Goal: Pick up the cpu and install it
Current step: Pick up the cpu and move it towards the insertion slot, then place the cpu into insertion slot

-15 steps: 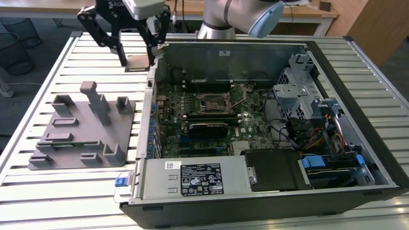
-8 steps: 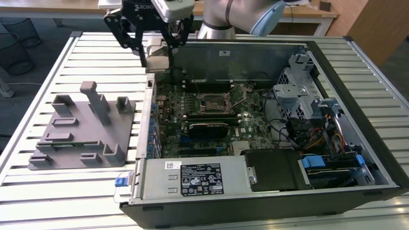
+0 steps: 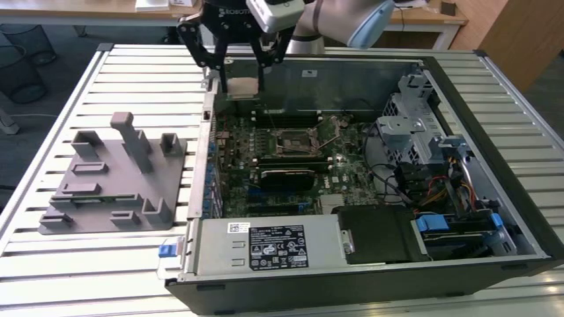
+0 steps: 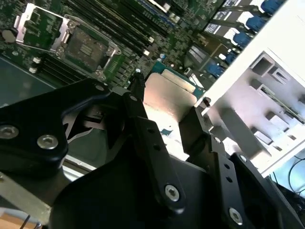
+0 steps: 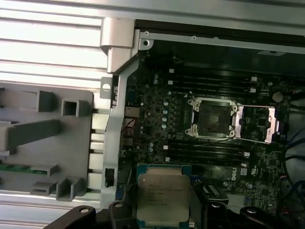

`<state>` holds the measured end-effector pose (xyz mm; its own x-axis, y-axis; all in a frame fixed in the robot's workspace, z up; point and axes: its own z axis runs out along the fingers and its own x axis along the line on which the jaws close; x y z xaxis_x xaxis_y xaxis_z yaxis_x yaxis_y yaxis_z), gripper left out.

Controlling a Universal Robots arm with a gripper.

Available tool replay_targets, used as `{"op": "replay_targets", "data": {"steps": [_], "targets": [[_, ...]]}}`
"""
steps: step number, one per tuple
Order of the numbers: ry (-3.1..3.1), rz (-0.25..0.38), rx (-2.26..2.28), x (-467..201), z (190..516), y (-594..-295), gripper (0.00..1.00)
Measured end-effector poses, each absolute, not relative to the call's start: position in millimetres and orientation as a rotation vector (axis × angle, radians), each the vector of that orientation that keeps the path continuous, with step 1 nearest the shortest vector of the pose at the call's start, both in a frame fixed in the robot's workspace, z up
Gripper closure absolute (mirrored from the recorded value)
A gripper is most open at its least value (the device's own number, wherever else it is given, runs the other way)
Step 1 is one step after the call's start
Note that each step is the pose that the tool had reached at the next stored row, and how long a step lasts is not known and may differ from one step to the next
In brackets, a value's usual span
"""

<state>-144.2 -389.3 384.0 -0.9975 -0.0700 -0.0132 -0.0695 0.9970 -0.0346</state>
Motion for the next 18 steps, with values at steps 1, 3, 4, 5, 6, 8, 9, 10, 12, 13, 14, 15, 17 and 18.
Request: {"op": "replay_targets", "data": {"steps": [1, 3, 4, 5, 6, 8, 9, 10, 12, 13, 14, 15, 17, 18], "targets": [[3.125, -0.053, -0.109, -140, 384, -389, 0.46], [3.125, -0.053, -0.109, -132, 383, -388, 0.46], [3.125, -0.053, -0.109, -128, 383, -388, 0.46], [3.125, -0.053, -0.109, -124, 383, -387, 0.46], [3.125, -0.053, -0.109, -120, 383, -387, 0.46], [3.125, -0.053, -0.109, -111, 382, -387, 0.46], [3.125, -0.053, -0.109, -107, 382, -386, 0.46], [3.125, -0.053, -0.109, -103, 382, -386, 0.46], [3.125, -0.052, -0.109, -94, 382, -386, 0.46], [3.125, -0.052, -0.109, -90, 382, -386, 0.46], [3.125, -0.052, -0.109, -86, 382, -385, 0.46], [3.125, -0.052, -0.109, -82, 381, -385, 0.46], [3.125, -0.052, -0.106, -76, 381, -385, 0.46], [3.125, -0.053, -0.103, -75, 381, -385, 0.46]]}}
